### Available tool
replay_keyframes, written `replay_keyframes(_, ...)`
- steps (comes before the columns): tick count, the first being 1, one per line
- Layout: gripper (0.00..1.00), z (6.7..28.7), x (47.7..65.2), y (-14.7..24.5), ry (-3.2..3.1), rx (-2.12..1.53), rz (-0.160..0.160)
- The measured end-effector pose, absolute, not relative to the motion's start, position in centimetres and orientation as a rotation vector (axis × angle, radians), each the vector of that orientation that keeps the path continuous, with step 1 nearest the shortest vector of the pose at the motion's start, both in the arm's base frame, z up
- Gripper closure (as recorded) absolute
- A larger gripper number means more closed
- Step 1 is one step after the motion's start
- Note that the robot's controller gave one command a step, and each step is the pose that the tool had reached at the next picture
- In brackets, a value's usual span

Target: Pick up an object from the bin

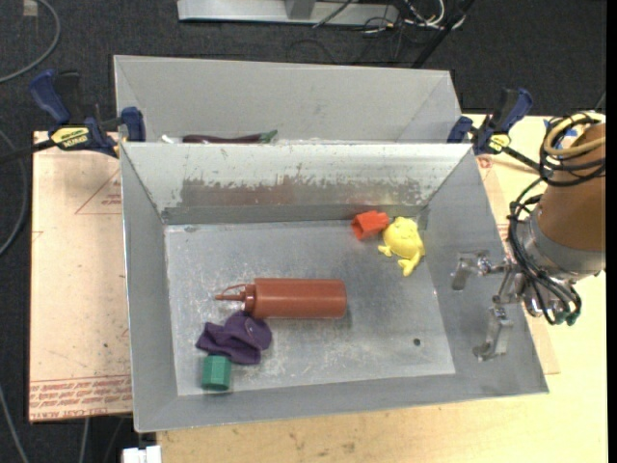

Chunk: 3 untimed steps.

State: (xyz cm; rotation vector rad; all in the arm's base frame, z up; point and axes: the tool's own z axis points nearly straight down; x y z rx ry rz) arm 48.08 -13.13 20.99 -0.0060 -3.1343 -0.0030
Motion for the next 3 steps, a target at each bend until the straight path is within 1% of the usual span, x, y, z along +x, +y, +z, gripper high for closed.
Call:
replay_keyframes(1,0.00,21.4,48.3,-13.1,-3.143,0.000,0.000)
replay_keyframes(2,0.00,16.5,52.2,-9.7,-3.144,0.093,0.001)
replay_keyframes(3,0.00,13.6,52.5,-5.2,-3.128,0.206,-0.004)
